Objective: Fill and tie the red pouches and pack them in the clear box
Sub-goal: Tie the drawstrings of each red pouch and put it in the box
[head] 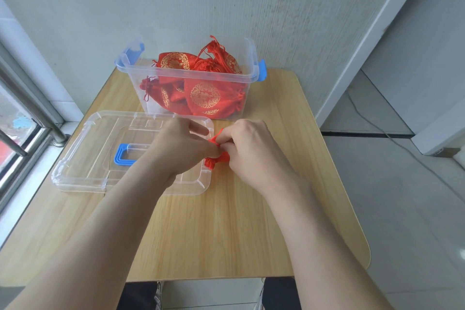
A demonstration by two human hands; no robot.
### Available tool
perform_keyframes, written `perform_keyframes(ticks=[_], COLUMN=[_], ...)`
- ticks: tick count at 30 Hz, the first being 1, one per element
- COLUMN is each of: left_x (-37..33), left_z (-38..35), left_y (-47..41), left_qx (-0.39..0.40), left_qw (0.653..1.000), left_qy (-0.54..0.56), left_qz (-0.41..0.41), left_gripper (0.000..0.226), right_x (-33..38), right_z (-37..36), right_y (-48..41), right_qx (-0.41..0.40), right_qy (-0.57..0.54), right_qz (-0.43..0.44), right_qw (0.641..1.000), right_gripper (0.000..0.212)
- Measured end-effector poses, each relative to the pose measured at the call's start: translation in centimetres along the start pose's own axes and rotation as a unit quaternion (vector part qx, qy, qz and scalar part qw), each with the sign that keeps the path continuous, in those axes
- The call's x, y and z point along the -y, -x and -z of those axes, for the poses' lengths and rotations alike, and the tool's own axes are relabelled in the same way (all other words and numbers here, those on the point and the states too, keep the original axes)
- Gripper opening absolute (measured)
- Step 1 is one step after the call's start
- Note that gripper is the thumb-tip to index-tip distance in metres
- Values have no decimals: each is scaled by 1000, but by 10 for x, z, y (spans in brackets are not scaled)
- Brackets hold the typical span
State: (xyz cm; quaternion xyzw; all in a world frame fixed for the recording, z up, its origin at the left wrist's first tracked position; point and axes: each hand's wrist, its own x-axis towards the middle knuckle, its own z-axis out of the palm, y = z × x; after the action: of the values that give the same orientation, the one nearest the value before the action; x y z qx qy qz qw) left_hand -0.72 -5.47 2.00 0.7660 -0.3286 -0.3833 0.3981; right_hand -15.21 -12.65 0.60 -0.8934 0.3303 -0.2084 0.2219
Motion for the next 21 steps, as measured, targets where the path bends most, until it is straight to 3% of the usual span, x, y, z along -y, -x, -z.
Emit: perform_keyframes(ticks=[8, 21], left_x=[-2, -3], left_z=[-7, -17], left_y=[4, 8], left_qx=[-88, -165], left_qw=[990, 959], left_qy=[-67, -101], left_qz=[-92, -206], left_gripper=[24, 18], right_x=[7, 6], right_z=[4, 2], right_y=[-1, -5], right_qx=[-23, -53], right_qy=[-57, -37], right_qz=[-91, -111], right_qw=[994, 992], right_gripper=[29, 21])
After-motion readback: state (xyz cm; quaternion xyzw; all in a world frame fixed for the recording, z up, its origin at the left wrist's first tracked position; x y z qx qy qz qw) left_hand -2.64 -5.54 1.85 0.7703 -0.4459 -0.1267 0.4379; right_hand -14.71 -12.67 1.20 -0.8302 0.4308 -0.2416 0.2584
